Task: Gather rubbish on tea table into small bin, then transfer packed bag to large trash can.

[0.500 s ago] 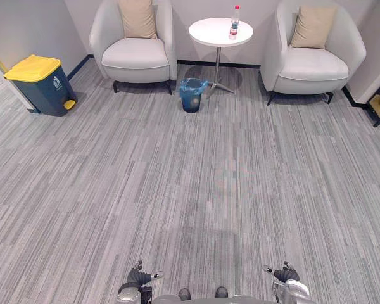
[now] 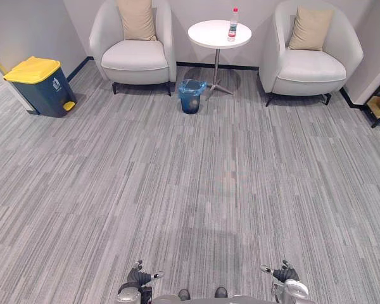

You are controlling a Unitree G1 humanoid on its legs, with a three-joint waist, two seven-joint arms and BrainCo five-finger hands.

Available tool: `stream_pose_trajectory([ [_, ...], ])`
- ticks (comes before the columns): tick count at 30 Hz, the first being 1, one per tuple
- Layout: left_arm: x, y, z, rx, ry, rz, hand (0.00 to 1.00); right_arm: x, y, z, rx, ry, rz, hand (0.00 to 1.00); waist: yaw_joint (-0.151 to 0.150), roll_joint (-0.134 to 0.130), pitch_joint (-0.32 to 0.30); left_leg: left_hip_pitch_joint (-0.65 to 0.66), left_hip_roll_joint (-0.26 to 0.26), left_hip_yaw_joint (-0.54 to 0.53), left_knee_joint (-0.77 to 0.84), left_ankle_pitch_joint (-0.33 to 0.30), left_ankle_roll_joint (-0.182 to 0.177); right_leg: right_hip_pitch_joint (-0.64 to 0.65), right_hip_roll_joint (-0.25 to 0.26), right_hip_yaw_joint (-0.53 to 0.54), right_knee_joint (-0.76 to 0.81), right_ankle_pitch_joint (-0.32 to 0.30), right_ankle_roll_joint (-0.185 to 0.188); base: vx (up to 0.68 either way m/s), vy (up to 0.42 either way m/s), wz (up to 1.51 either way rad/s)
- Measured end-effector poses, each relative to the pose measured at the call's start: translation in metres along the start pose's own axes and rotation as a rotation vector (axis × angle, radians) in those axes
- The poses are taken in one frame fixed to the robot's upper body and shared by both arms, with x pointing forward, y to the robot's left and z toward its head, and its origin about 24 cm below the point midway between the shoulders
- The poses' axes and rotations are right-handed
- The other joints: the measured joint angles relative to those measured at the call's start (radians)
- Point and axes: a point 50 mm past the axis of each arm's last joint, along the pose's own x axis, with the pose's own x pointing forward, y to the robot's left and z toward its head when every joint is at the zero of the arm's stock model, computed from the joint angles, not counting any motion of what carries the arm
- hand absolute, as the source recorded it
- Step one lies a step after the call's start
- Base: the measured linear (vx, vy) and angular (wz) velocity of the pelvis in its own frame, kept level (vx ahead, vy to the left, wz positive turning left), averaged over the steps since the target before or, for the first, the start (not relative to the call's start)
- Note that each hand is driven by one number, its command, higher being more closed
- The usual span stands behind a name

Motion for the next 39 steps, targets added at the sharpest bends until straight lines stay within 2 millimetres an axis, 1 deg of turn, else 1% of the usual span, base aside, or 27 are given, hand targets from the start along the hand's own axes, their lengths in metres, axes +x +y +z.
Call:
stream_pose_trajectory([
  [8, 0.000, 0.000, 0.000, -0.001, 0.000, 0.000, 0.00, 0.000, 0.000, -0.001, 0.022, 0.005, -0.003, 0.00, 0.001, -0.001, -0.001, 0.006, 0.004, 0.020, -0.001, 0.000, 0.000, 0.001, 0.005, 0.021, -0.002, 0.003, -0.003, -0.01, -0.005, -0.06],
  [12, 0.000, 0.000, -0.001, 0.001, 0.002, -0.001, 0.00, -0.001, -0.002, -0.005, 0.018, 0.016, -0.006, 0.00, 0.002, -0.002, -0.006, 0.005, 0.010, 0.026, -0.003, -0.001, 0.000, 0.003, 0.012, 0.026, -0.016, 0.009, -0.001, -0.03, -0.031, -0.05],
  [16, 0.000, 0.000, -0.002, 0.009, 0.003, -0.002, 0.00, -0.002, -0.004, -0.008, -0.021, 0.017, -0.009, 0.00, 0.000, 0.005, -0.010, 0.003, 0.016, 0.027, -0.003, -0.001, 0.000, 0.001, 0.019, 0.027, -0.018, 0.009, -0.001, -0.02, -0.035, -0.02],
  [21, 0.000, 0.001, -0.001, 0.024, 0.000, -0.001, 0.00, -0.002, -0.003, -0.007, -0.051, 0.009, -0.004, 0.00, 0.001, 0.003, -0.013, -0.005, 0.020, 0.028, -0.001, -0.003, 0.000, -0.002, 0.024, 0.028, -0.027, 0.009, -0.001, -0.01, -0.013, 0.00],
  [24, 0.000, 0.003, 0.000, 0.047, -0.006, -0.002, 0.00, -0.001, -0.003, -0.004, -0.050, -0.001, -0.004, 0.00, 0.002, 0.002, -0.014, -0.013, 0.024, 0.035, 0.003, -0.012, 0.002, -0.007, 0.027, 0.040, -0.032, 0.010, -0.002, 0.00, -0.018, -0.10],
  [27, 0.000, 0.004, 0.001, 0.049, -0.008, 0.002, 0.00, 0.000, -0.003, 0.001, -0.047, -0.019, -0.006, 0.00, 0.003, 0.005, -0.018, -0.056, 0.032, 0.061, 0.057, -0.049, 0.013, -0.038, 0.030, 0.058, -0.023, 0.006, -0.001, 0.03, -0.003, -0.26],
  [28, 0.000, 0.004, 0.001, 0.048, -0.010, 0.002, 0.00, 0.001, -0.003, 0.006, -0.045, -0.034, -0.006, 0.00, 0.003, 0.008, -0.018, -0.074, 0.035, 0.072, 0.086, -0.069, 0.013, -0.056, 0.030, 0.070, -0.002, -0.004, -0.007, 0.07, 0.017, -0.30],
  [29, 0.001, 0.005, 0.003, 0.047, -0.013, 0.003, 0.00, 0.001, -0.003, 0.009, -0.044, -0.043, -0.006, 0.00, 0.003, 0.012, -0.016, -0.088, 0.042, 0.084, 0.114, -0.090, 0.012, -0.079, 0.031, 0.082, 0.035, -0.024, 0.001, 0.09, 0.022, -0.31],
  [30, 0.001, 0.005, 0.002, 0.047, -0.013, 0.004, 0.00, 0.001, -0.003, 0.010, -0.043, -0.044, -0.006, 0.00, 0.003, 0.014, -0.016, -0.095, 0.044, 0.086, 0.128, -0.101, 0.016, -0.093, 0.030, 0.084, 0.061, -0.038, 0.000, 0.09, 0.032, -0.24],
  [31, 0.001, 0.005, 0.002, 0.047, -0.013, 0.004, 0.00, 0.001, -0.003, 0.011, -0.041, -0.048, -0.008, 0.00, 0.002, 0.017, -0.013, -0.103, 0.046, 0.089, 0.154, -0.123, 0.017, -0.124, 0.025, 0.087, 0.130, -0.079, 0.004, 0.07, 0.035, -0.12],
  [32, 0.001, 0.005, 0.003, 0.047, -0.014, 0.004, 0.00, 0.001, -0.003, 0.011, -0.041, -0.047, -0.010, 0.00, 0.002, 0.017, -0.012, -0.105, 0.046, 0.094, 0.166, -0.133, 0.021, -0.144, 0.021, 0.092, 0.177, -0.105, 0.009, 0.09, 0.060, -0.17],
  [33, 0.001, 0.005, 0.004, 0.047, -0.018, 0.004, 0.00, 0.001, -0.003, 0.012, -0.041, -0.047, -0.012, 0.00, 0.002, 0.015, -0.010, -0.107, 0.043, 0.106, 0.192, -0.159, 0.023, -0.184, 0.008, 0.099, 0.278, -0.160, 0.029, 0.09, 0.076, -0.26],
  [34, 0.001, 0.006, 0.004, 0.046, -0.022, 0.006, 0.00, 0.001, -0.003, 0.012, -0.041, -0.047, -0.012, 0.00, 0.003, 0.014, -0.007, -0.107, 0.040, 0.119, 0.224, -0.184, 0.025, -0.229, -0.010, 0.085, 0.391, -0.204, 0.057, 0.10, 0.082, -0.24],
  [35, 0.001, 0.006, 0.004, 0.048, -0.021, 0.007, 0.00, 0.001, -0.003, 0.012, -0.040, -0.047, -0.012, 0.00, 0.003, 0.014, -0.004, -0.108, 0.038, 0.125, 0.236, -0.192, 0.027, -0.248, -0.022, 0.069, 0.446, -0.217, 0.069, 0.09, 0.094, -0.14],
  [36, 0.001, 0.009, 0.006, 0.059, -0.026, 0.009, 0.00, 0.002, -0.003, 0.013, -0.037, -0.048, -0.010, 0.00, 0.000, 0.013, 0.003, -0.097, 0.031, 0.135, 0.250, -0.202, 0.032, -0.292, -0.047, 0.046, 0.558, -0.228, 0.086, 0.12, 0.098, -0.01],
  [37, 0.002, 0.012, 0.010, 0.067, -0.040, 0.017, 0.00, 0.002, -0.002, 0.014, -0.032, -0.049, -0.009, 0.00, -0.001, 0.010, 0.017, -0.078, 0.021, 0.136, 0.248, -0.209, 0.035, -0.337, -0.073, 0.031, 0.682, -0.227, 0.087, 0.13, 0.092, 0.04],
  [38, 0.003, 0.015, 0.012, 0.070, -0.048, 0.023, 0.00, 0.002, -0.001, 0.015, -0.032, -0.049, -0.008, 0.00, -0.001, 0.008, 0.025, -0.064, 0.017, 0.135, 0.243, -0.214, 0.041, -0.360, -0.089, 0.018, 0.748, -0.224, 0.092, 0.17, 0.058, 0.07],
  [39, 0.004, 0.020, 0.020, 0.077, -0.072, 0.036, 0.00, 0.002, 0.000, 0.017, -0.031, -0.050, -0.006, 0.00, -0.002, 0.005, 0.044, -0.033, 0.013, 0.131, 0.235, -0.232, 0.060, -0.411, -0.120, -0.014, 0.870, -0.236, 0.091, 0.23, 0.028, 0.04],
])
